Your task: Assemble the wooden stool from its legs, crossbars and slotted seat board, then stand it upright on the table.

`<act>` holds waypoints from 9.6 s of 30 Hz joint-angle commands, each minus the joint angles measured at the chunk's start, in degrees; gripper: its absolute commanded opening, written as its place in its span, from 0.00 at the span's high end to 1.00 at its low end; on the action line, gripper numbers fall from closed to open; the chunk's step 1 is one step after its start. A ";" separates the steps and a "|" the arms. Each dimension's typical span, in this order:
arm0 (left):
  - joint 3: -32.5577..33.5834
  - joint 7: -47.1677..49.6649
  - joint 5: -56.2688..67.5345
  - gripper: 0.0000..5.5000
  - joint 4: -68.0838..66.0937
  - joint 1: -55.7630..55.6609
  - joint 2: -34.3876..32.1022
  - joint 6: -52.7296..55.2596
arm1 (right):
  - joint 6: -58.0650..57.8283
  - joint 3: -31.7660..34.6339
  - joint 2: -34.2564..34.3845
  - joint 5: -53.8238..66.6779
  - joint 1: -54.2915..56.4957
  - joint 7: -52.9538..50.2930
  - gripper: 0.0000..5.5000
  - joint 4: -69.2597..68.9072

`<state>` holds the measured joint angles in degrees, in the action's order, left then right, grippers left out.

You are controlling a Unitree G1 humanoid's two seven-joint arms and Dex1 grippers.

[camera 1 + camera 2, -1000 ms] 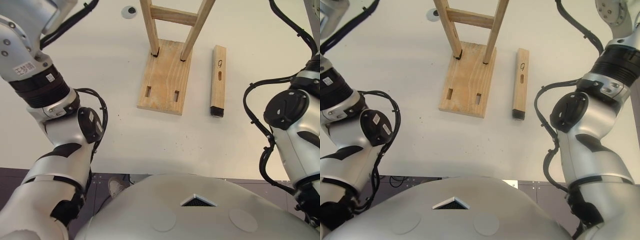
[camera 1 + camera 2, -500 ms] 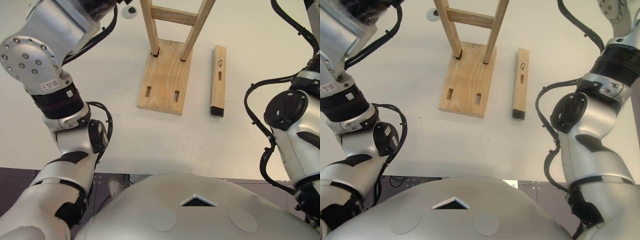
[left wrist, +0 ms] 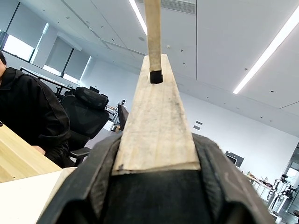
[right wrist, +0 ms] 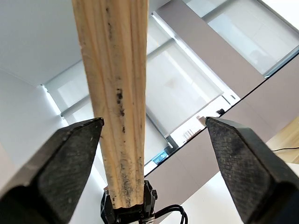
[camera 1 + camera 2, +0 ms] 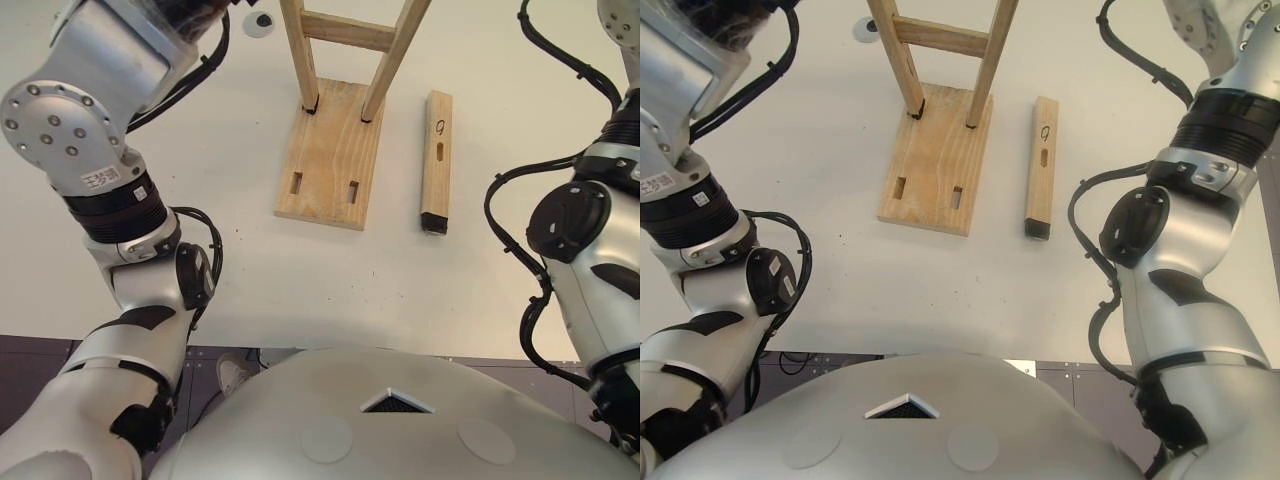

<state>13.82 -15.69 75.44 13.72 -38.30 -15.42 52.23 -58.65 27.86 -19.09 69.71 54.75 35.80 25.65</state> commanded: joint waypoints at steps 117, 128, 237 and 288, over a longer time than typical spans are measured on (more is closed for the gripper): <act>6.04 -11.50 -34.29 0.70 -28.72 14.01 -12.63 -7.26 | 23.34 -23.11 -20.18 -27.08 -44.05 22.50 0.63 -40.67; 6.05 -10.07 -33.97 0.70 -23.80 17.36 -9.43 -6.63 | 22.25 -30.75 -27.30 -32.06 -32.23 28.66 0.63 -40.50; -6.04 2.96 -61.46 1.00 -37.92 24.34 9.45 -41.86 | -1.34 -32.48 -7.39 -59.34 -47.78 -14.95 0.42 -40.28; 4.46 -20.12 -11.44 0.55 -15.08 -15.85 -5.69 -1.42 | 19.92 -19.75 0.71 -20.43 -6.36 9.33 0.63 -29.63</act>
<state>19.35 -35.63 63.08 -3.05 -52.58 -20.19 48.94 -38.34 8.87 -16.77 49.39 45.73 42.39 -4.88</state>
